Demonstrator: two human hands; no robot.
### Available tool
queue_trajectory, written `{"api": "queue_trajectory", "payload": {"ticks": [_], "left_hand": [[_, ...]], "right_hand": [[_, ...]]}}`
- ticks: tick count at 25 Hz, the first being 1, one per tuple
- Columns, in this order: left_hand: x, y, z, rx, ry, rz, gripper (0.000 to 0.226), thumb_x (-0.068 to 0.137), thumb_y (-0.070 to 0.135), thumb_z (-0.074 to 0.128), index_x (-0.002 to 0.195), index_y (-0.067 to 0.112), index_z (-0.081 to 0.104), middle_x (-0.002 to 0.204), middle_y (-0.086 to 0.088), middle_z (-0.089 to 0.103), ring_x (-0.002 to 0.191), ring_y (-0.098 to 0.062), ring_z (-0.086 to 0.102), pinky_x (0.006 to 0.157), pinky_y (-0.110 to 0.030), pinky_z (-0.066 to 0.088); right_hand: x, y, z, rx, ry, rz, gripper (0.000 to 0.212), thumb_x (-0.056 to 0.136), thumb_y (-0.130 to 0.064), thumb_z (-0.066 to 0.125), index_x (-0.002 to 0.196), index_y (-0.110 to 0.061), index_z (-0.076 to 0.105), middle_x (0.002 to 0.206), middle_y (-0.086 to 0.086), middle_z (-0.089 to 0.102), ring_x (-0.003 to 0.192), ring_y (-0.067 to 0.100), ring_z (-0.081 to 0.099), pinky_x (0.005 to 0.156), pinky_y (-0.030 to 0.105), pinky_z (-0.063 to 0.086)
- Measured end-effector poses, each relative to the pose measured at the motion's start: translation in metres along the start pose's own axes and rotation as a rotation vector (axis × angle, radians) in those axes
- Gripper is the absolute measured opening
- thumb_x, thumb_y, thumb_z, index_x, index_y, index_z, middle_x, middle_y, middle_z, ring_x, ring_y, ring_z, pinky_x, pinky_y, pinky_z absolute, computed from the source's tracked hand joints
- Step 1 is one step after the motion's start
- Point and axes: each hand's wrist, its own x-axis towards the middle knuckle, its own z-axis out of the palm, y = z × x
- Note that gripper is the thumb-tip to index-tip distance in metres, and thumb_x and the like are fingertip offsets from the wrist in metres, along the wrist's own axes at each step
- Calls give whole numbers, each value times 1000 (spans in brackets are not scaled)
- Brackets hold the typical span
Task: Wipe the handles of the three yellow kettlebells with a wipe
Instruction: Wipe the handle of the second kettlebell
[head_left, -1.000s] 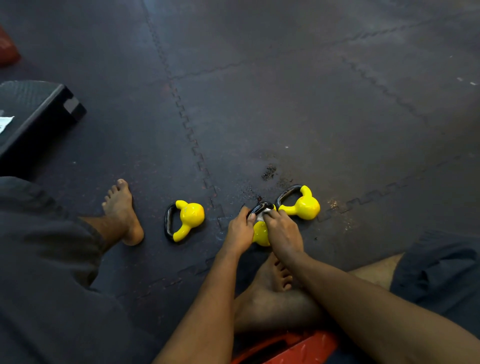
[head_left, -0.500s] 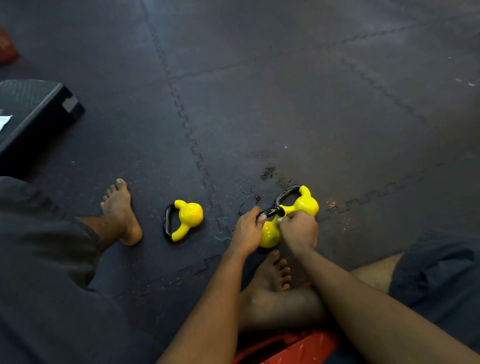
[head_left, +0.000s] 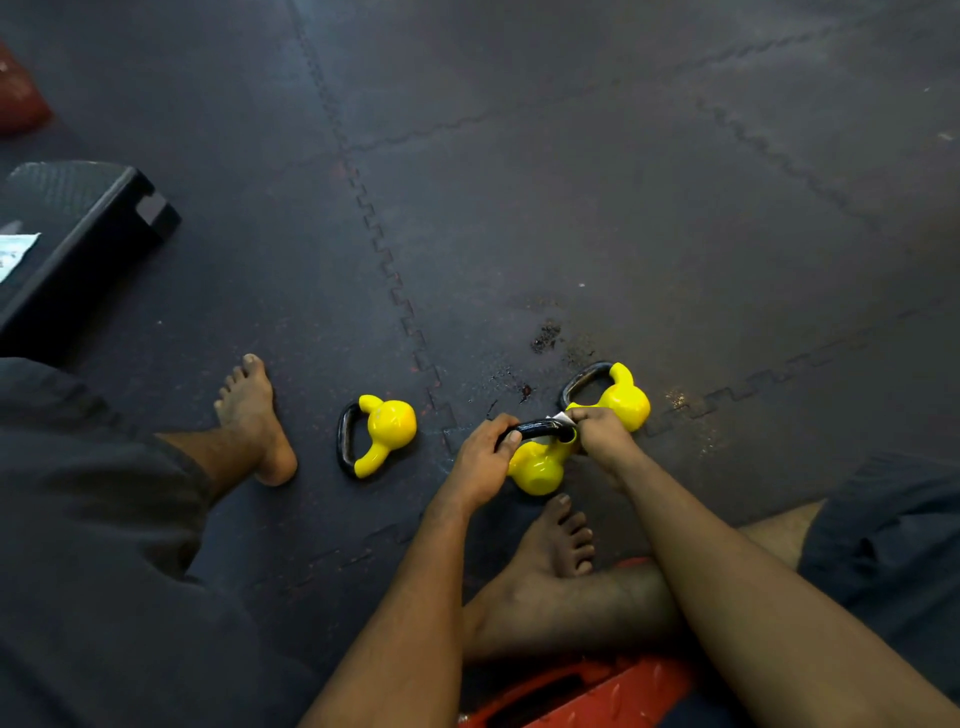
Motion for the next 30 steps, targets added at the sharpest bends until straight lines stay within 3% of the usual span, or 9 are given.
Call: {"api": "queue_trajectory", "payload": {"ticks": [3, 6, 9, 14, 19, 23, 26, 30], "left_hand": [[3, 3, 4, 25, -18, 25, 18, 98, 23, 49, 111, 17, 60, 93, -3, 53, 92, -20, 52, 82, -34, 41], [6, 3, 6, 34, -26, 29, 17, 98, 25, 49, 110, 21, 60, 94, -2, 53, 94, -21, 52, 83, -35, 42], [5, -2, 5, -5, -5, 25, 16, 97, 23, 50, 108, 22, 61, 95, -4, 55, 93, -22, 53, 83, -37, 43], [5, -3, 5, -57, 15, -26, 16, 98, 23, 49, 109, 23, 60, 98, -5, 56, 93, -20, 54, 83, -35, 43], [2, -12, 0, -133, 45, -105, 14, 99, 24, 46, 105, 25, 59, 89, -2, 58, 84, -18, 53, 75, -31, 42], [5, -17, -5, -169, 46, -185, 15, 101, 25, 44, 105, 29, 57, 88, -5, 63, 86, -19, 60, 74, -30, 44], [8, -15, -6, -149, 55, -184, 17, 101, 25, 42, 108, 27, 57, 87, -2, 60, 82, -16, 55, 70, -26, 41], [19, -18, -3, -94, 68, -179, 21, 101, 33, 40, 114, 31, 56, 90, -2, 60, 89, -22, 60, 76, -33, 49]], "right_hand": [[3, 8, -10, -116, -14, 21, 32, 92, -2, 46, 73, -11, 69, 72, 10, 54, 73, 22, 44, 67, 33, 37], [-2, 1, -11, -252, 40, -32, 31, 87, 0, 51, 66, -15, 69, 63, 3, 54, 66, 17, 44, 60, 26, 36], [-6, -5, -8, -327, 121, -88, 29, 81, 3, 51, 79, -15, 74, 69, 2, 61, 68, 12, 49, 58, 25, 38], [-9, 5, -10, -368, -54, 12, 29, 80, -3, 52, 85, -23, 73, 77, 9, 70, 71, 24, 66, 73, 39, 56], [-12, -6, -8, -320, 215, -158, 12, 78, -8, 64, 81, -19, 67, 73, 2, 65, 71, 18, 59, 64, 29, 46], [-6, 2, -3, -404, 63, -195, 12, 81, -17, 71, 79, -25, 62, 71, -6, 60, 72, 16, 54, 62, 27, 39], [2, 7, 1, -401, 61, -167, 19, 80, -23, 72, 98, -21, 68, 88, 1, 69, 83, 21, 62, 73, 34, 50], [11, 11, 5, -284, 36, -142, 26, 72, -44, 67, 88, -25, 59, 85, 1, 66, 80, 21, 62, 76, 47, 55]]}}
